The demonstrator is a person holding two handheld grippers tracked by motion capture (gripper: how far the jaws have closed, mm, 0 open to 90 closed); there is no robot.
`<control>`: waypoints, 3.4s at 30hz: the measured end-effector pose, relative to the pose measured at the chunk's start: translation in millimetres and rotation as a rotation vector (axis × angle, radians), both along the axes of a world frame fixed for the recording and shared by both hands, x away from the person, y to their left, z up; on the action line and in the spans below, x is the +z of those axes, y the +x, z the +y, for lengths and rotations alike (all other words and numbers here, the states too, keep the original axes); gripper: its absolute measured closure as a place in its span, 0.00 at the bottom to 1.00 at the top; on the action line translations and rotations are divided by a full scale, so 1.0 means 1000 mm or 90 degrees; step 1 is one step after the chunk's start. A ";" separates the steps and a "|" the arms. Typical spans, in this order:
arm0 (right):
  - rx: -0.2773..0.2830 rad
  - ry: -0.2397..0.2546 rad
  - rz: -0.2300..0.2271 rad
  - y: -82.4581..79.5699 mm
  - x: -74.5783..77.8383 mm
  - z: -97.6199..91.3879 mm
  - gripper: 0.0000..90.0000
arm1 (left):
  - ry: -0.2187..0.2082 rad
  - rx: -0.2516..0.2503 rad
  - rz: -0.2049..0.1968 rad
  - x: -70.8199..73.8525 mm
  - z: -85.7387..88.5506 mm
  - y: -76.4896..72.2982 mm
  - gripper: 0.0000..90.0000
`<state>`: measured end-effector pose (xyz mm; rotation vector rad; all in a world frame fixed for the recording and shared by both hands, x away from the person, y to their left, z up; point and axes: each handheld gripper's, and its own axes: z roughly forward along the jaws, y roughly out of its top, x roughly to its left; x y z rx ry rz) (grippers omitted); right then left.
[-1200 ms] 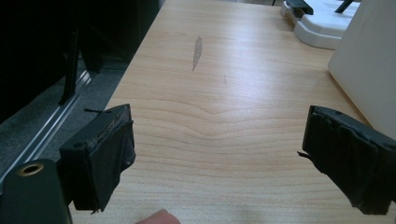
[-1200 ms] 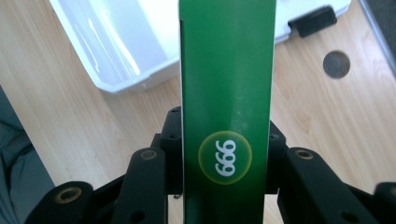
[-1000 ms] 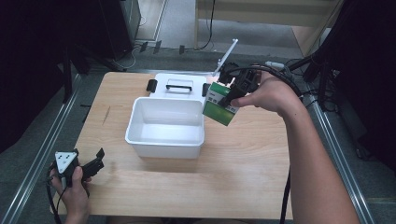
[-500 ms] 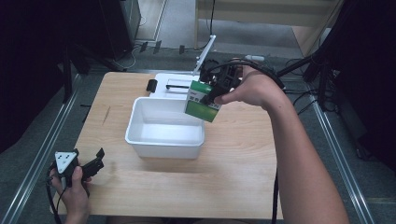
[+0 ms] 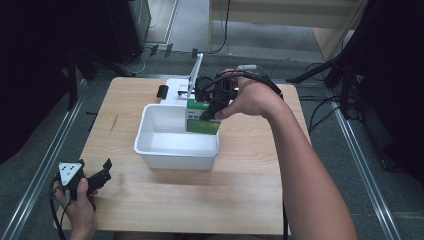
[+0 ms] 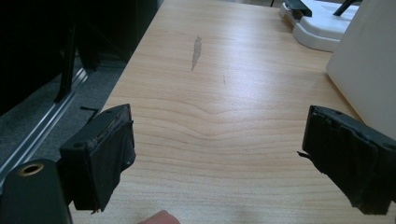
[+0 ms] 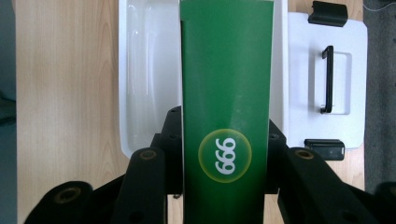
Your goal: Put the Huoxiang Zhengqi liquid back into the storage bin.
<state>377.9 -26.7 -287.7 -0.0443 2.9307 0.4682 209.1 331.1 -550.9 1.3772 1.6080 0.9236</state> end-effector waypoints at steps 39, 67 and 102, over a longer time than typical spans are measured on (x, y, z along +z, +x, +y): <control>-0.018 -0.063 0.041 0.026 -0.095 0.025 0.72 | -0.001 -0.003 0.001 0.000 0.000 0.000 0.11; -0.106 0.041 0.087 0.022 -0.081 0.009 0.58 | -0.002 -0.004 0.001 0.000 0.000 0.001 0.11; -0.563 0.422 -0.023 -0.006 -0.080 -0.144 0.00 | 0.004 -0.006 0.004 0.000 -0.001 0.001 0.11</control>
